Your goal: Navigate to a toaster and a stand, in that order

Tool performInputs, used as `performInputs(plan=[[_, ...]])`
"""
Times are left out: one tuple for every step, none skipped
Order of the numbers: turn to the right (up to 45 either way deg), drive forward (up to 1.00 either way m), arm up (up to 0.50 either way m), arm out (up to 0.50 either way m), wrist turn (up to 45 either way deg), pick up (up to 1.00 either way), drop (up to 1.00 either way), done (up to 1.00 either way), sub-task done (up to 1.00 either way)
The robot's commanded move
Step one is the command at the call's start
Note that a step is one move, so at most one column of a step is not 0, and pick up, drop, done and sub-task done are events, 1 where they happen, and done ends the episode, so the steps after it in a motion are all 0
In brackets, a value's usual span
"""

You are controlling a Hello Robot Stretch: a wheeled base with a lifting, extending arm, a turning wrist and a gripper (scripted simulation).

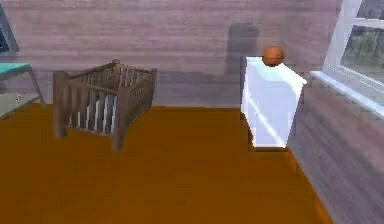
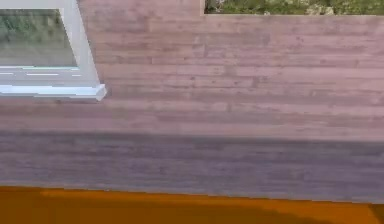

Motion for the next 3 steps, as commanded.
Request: performInputs(plan=[[-39.0,0.00,0.00,0.00,0.0,0.00,0.00,0.00,0.00],[0.0,0.80,0.00,0.00,0.0,0.00,0.00,0.00,0.00],[-27.0,0.00,0.00,0.00,0.0,0.00,0.00,0.00,0.00]])
